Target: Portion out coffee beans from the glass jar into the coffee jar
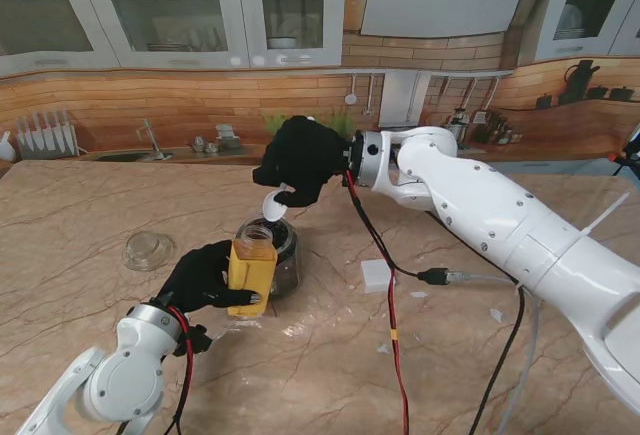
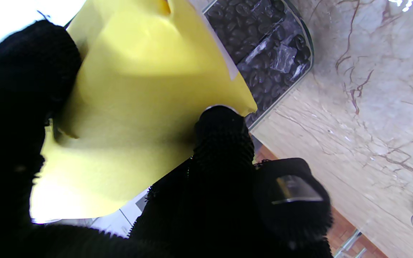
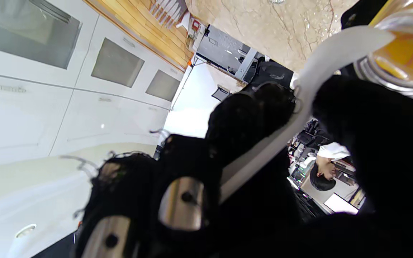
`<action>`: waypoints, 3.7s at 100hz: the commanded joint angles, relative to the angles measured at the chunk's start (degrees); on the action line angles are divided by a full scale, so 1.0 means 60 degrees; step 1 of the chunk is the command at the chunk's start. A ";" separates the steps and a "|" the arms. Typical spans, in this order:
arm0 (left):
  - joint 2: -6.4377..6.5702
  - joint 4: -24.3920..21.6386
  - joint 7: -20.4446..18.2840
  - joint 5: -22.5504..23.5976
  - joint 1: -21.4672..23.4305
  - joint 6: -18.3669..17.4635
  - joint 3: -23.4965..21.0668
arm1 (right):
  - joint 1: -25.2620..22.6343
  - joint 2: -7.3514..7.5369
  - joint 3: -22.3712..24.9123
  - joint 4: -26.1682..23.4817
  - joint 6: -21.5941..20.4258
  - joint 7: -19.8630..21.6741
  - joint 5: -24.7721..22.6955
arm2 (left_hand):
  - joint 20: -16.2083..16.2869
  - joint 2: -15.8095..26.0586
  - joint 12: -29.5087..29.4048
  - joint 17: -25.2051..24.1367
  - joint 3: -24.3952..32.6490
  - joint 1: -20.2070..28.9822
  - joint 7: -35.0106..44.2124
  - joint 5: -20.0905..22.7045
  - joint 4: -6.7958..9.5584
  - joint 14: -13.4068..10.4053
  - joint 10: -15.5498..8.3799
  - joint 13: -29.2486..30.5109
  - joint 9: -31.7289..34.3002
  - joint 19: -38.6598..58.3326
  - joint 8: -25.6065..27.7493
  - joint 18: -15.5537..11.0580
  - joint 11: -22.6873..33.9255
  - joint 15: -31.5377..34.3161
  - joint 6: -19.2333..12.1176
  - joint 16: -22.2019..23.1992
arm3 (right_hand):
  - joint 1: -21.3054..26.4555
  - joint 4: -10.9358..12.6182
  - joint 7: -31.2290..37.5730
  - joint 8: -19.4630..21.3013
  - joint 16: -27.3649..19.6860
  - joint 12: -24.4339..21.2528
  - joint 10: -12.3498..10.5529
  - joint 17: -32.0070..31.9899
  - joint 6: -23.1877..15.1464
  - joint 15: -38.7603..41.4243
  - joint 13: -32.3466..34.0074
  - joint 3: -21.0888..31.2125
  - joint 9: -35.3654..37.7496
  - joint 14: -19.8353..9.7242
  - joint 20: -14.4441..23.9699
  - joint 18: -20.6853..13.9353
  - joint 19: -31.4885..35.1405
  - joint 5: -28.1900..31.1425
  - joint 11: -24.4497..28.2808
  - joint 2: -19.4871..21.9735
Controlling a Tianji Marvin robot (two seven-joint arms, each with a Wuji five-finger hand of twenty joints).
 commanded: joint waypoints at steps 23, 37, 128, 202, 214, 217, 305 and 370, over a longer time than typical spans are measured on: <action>-0.0057 -0.0004 0.0232 0.0066 0.0252 -0.0273 -0.0218 | -0.0026 0.0000 -0.0393 0.0443 0.0454 0.0679 0.0352 | 0.0155 0.1419 0.0483 0.0140 0.4242 0.1753 0.2064 0.1065 0.1971 0.0386 -0.0941 -0.0077 0.1203 0.1209 0.0638 -0.0419 0.1336 0.0036 -0.2273 0.0019 | 0.0829 0.0457 0.0702 0.0225 0.0264 0.0002 0.0516 0.0354 0.0014 0.0836 0.0012 0.0531 0.0483 -0.0397 0.0077 -0.2582 0.2449 0.0016 0.0528 -0.0256; -0.0056 -0.0041 0.0273 0.0112 0.0343 -0.0441 -0.0332 | 0.0246 -0.0205 -0.0961 0.0958 0.0763 0.0783 0.0691 | 0.0153 0.1417 0.0484 0.0137 0.4241 0.1744 0.2075 0.1076 0.1969 0.0388 -0.0933 -0.0074 0.1206 0.1204 0.0647 -0.0406 0.1336 0.0017 -0.2279 0.0017 | 0.0814 0.0445 0.0671 0.0261 0.0286 0.0020 0.0511 0.0357 0.0012 0.0843 0.0012 0.0556 0.0490 -0.0436 0.0091 -0.2617 0.2452 0.0023 0.0506 -0.0240; -0.0092 -0.0069 0.0536 0.0119 0.0785 -0.0993 -0.0696 | 0.2018 -0.2219 -0.3962 0.4438 0.0940 -0.0228 0.1982 | 0.0141 0.1433 0.0479 0.0141 0.4231 0.1746 0.2087 0.1064 0.1983 0.0373 -0.0932 -0.0076 0.1213 0.1209 0.0653 -0.0429 0.1351 0.0047 -0.2316 0.0029 | 0.0801 0.0240 0.0630 0.0347 0.0312 0.0067 0.0512 0.0360 0.0078 0.0807 0.0018 0.0712 0.0492 -0.0500 0.0111 -0.2660 0.2441 -0.0017 0.0483 -0.0232; -0.0079 -0.0135 0.0486 0.0079 0.1052 -0.1106 -0.0734 | 0.2297 -0.2824 -0.4844 0.5323 0.0544 -0.0658 0.1910 | 0.0141 0.1433 0.0475 0.0139 0.4239 0.1722 0.2153 0.1040 0.2007 0.0393 -0.0930 -0.0075 0.1232 0.1221 0.0688 -0.0378 0.1374 0.0055 -0.2385 0.0029 | 0.0777 0.0230 0.0619 0.0388 0.0324 0.0088 0.0516 0.0363 0.0075 0.0831 0.0018 0.0739 0.0491 -0.0477 0.0110 -0.2660 0.2449 -0.0021 0.0487 -0.0229; -0.0088 -0.0144 0.0533 0.0067 0.1137 -0.1144 -0.0765 | 0.2242 -0.2998 -0.4893 0.5582 0.0405 -0.0673 0.2052 | 0.0140 0.1426 0.0481 0.0138 0.4248 0.1725 0.2225 0.1120 0.2008 0.0391 -0.0938 -0.0074 0.1248 0.1223 0.0724 -0.0367 0.1390 0.0053 -0.2594 0.0026 | 0.0740 0.0230 0.0613 0.0396 0.0327 0.0092 0.0490 0.0363 0.0075 0.0836 0.0018 0.0724 0.0500 -0.0486 0.0111 -0.2658 0.2453 0.0002 0.0487 -0.0204; -0.0090 -0.0145 0.0542 0.0061 0.1155 -0.1156 -0.0774 | 0.2221 -0.3036 -0.4886 0.5630 0.0364 -0.0663 0.2103 | 0.0140 0.1446 0.0479 0.0138 0.4238 0.1706 0.2211 0.1078 0.1993 0.0377 -0.0951 -0.0075 0.1234 0.1223 0.0708 -0.0366 0.1383 0.0046 -0.2492 0.0023 | 0.0733 0.0227 0.0613 0.0399 0.0327 0.0093 0.0487 0.0363 0.0061 0.0836 0.0018 0.0718 0.0502 -0.0488 0.0111 -0.2659 0.2454 0.0004 0.0486 -0.0206; -0.0114 -0.0115 0.0662 0.0065 0.1232 -0.1200 -0.0842 | 0.1353 -0.3183 -0.3604 0.5852 -0.0660 0.1486 0.3940 | 0.0146 0.1404 0.0483 0.0140 0.4267 0.1743 0.2138 0.1089 0.2020 0.0409 -0.0934 -0.0075 0.1243 0.1231 0.0645 -0.0377 0.1376 0.0074 -0.2327 0.0022 | 0.0679 0.0203 0.0498 0.0418 0.0380 0.0122 0.0494 0.0353 -0.0062 0.0969 0.0004 0.0417 0.0646 -0.0200 0.0176 -0.2366 0.2598 0.0289 0.0427 -0.0033; -0.0121 -0.0096 0.0696 0.0098 0.1195 -0.1080 -0.0789 | 0.0706 -0.2867 -0.2410 0.5030 0.0011 0.3593 0.5764 | 0.0147 0.1404 0.0485 0.0140 0.4269 0.1751 0.2096 0.1084 0.2048 0.0409 -0.0895 -0.0075 0.1225 0.1232 0.0639 -0.0368 0.1369 0.0069 -0.2234 0.0022 | 0.0746 -0.0008 0.0463 0.0519 0.0423 0.0173 0.0593 0.0361 0.0098 0.1066 -0.0003 0.0516 0.0701 -0.0093 0.0211 -0.2236 0.2728 0.0369 0.0402 0.0025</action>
